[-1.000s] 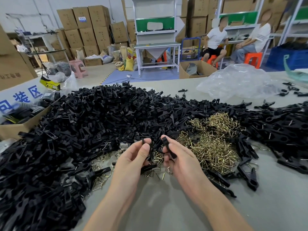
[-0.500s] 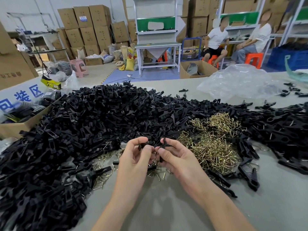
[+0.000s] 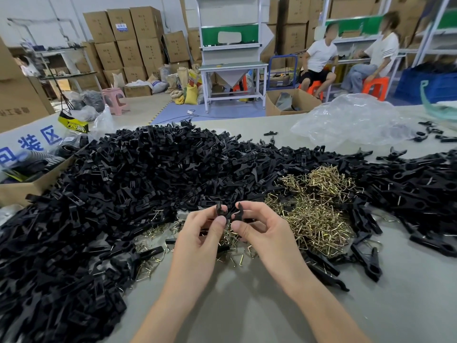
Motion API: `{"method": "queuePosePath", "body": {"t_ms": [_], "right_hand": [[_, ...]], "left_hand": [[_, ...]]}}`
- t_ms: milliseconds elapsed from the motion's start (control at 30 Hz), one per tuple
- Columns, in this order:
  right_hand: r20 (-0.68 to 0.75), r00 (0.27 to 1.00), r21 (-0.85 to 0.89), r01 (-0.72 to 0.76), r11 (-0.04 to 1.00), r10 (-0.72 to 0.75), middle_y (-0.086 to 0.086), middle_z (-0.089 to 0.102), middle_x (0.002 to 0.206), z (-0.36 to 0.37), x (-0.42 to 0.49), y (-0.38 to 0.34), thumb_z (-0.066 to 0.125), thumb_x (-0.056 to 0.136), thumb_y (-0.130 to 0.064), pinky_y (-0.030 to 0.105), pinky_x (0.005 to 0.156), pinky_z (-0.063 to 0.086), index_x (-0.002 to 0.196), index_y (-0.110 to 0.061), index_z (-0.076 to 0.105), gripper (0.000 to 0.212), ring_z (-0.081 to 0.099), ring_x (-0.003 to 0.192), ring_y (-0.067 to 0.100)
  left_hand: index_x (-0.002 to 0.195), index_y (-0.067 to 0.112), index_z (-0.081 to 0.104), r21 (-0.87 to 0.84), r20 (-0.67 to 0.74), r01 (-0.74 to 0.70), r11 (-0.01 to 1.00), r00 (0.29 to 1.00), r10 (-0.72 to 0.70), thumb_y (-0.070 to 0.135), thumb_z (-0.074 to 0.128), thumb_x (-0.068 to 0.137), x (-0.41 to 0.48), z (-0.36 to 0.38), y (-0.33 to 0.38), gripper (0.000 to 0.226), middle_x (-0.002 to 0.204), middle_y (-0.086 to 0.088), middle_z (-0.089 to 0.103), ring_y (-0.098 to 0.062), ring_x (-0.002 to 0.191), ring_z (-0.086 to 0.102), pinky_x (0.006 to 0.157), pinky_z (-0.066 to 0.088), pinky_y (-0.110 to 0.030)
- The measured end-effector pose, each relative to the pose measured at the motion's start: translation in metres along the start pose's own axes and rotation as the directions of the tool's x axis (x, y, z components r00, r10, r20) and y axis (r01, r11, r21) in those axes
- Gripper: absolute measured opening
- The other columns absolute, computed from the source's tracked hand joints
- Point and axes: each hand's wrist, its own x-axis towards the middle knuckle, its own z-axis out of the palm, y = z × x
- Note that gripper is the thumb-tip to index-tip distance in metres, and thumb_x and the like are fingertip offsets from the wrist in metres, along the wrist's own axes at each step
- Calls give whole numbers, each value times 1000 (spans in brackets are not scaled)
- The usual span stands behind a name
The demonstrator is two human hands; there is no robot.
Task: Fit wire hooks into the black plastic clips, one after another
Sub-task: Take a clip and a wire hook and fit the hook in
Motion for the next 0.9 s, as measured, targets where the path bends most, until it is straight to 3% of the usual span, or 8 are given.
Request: {"method": "queuePosePath", "body": {"t_ms": [100,200,367,533,733,800,900], "right_hand": [[20,1000,-5,18,1000,-18,-3,74,100,1,-2,-2,79,86,-12,22,75,56,109,-38,72,36,72,86,10],[7,999,-24,32,999,-31,-14,71,95,2,-4,-5,80,85,-16,15,70,53,110,-47,70,41,68,78,3],[16,999,-36,39,999,-38,-18,71,92,2,-5,-7,80,85,-15,12,69,51,110,-48,70,42,65,73,-3],[31,999,19,20,1000,-20,2,75,89,0,-4,-8,82,80,-18,17,69,54,107,-38,74,35,71,76,11],[118,993,143,-41,989,24,0,73,84,-5,-3,-10,73,82,-28,27,71,60,109,-31,77,28,72,77,16],[158,987,119,-40,992,21,-1,73,90,-4,-4,-9,70,85,-30,28,73,60,108,-29,76,24,71,83,13],[75,997,90,12,996,-19,6,73,99,-3,-3,-10,68,85,-30,25,72,59,100,-32,75,17,71,89,15]], "left_hand": [[109,44,64,-6,53,9,1000,999,-9,20,60,98,-1,-1,2,27,100,26,71,6,90,65,83,51,-18],[109,37,64,-24,34,0,1000,999,0,17,63,96,-2,-1,0,24,90,18,71,4,78,63,71,47,-11],[106,33,67,-52,36,21,998,999,-19,21,65,95,-2,-2,0,16,88,6,72,-4,80,64,72,51,-18],[104,32,73,-61,35,39,997,999,-37,26,67,92,-3,-3,0,15,90,15,73,-1,84,66,83,53,-28],[106,26,77,-99,135,60,993,990,-46,37,65,83,-2,-10,3,28,102,11,77,-8,101,71,93,56,-35],[103,26,77,-95,128,54,994,991,-42,31,65,88,0,-10,3,19,98,10,78,-8,96,72,87,57,-29],[98,30,75,-79,-33,35,996,999,-37,22,58,99,2,-10,0,18,90,12,77,-2,84,70,74,53,-16]]}}
